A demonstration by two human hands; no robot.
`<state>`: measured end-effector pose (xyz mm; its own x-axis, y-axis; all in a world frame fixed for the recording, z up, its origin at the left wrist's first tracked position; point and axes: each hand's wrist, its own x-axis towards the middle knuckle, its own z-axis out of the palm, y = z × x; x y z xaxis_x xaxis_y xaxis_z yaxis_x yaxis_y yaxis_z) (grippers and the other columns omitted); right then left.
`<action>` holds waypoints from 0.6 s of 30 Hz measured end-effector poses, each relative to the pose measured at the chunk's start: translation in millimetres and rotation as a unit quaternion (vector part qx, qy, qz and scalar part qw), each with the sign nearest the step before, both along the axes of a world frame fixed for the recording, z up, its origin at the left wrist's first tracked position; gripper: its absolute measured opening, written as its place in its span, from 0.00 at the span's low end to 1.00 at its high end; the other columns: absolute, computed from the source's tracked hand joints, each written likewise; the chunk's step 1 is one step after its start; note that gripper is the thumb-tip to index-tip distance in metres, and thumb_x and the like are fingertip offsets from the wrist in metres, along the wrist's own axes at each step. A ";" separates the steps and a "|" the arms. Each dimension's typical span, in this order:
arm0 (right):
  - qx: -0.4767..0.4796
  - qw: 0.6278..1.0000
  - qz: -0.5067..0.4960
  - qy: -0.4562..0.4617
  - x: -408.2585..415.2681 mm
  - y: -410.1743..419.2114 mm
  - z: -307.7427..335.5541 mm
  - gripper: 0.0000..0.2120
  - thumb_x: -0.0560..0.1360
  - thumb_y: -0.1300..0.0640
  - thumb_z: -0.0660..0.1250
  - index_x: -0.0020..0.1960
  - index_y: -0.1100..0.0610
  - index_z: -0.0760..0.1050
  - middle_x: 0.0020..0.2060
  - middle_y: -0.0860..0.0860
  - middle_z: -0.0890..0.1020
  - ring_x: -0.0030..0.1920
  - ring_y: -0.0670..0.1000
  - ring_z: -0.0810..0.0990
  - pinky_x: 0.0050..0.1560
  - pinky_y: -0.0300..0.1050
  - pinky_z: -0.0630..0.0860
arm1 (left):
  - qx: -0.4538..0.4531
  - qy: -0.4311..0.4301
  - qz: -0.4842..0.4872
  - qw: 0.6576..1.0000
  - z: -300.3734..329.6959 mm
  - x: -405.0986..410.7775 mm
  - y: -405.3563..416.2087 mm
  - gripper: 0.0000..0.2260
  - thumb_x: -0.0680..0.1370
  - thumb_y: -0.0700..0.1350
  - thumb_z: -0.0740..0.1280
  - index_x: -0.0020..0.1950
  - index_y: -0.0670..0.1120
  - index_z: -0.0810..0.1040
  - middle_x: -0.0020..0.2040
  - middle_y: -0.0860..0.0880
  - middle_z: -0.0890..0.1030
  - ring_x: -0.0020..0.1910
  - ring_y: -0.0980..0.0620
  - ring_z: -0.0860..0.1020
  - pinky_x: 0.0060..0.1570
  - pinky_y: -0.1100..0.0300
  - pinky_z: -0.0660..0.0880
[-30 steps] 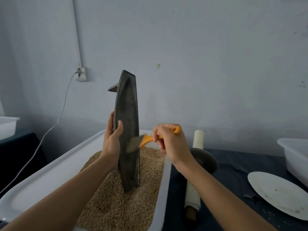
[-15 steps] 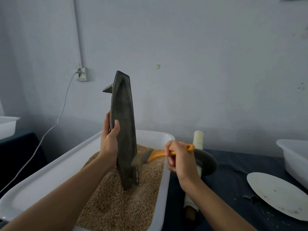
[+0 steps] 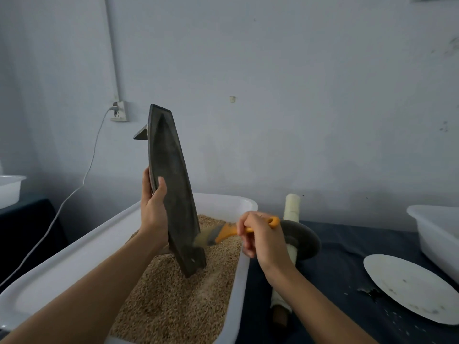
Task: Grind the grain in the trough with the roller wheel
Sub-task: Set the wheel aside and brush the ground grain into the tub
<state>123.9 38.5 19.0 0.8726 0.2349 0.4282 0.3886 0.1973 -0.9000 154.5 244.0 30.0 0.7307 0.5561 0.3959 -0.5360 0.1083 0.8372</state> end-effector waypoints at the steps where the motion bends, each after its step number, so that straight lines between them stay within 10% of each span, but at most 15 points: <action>1: -0.026 1.000 -0.001 0.006 0.4 0.1 -1.9 0.19 0.77 0.69 0.54 0.29 0.62 0.70 0.21 0.54 0.65 0.20 0.45 0.60 0.22 0.36 0.57 | -0.003 0.000 0.001 1.000 -0.2 -0.1 0.3 0.19 0.81 0.51 0.58 0.72 0.60 0.62 0.66 0.55 0.70 0.61 0.50 0.72 0.57 0.50 0.73; 18: -0.053 0.993 0.032 -0.100 -6.4 16.9 19.6 0.17 0.78 0.68 0.56 0.31 0.63 0.72 0.22 0.55 0.67 0.22 0.45 0.62 0.25 0.33 0.60 | -0.019 0.002 0.001 1.000 0.0 -1.2 0.3 0.20 0.81 0.51 0.58 0.73 0.61 0.61 0.68 0.57 0.67 0.67 0.50 0.66 0.68 0.42 0.63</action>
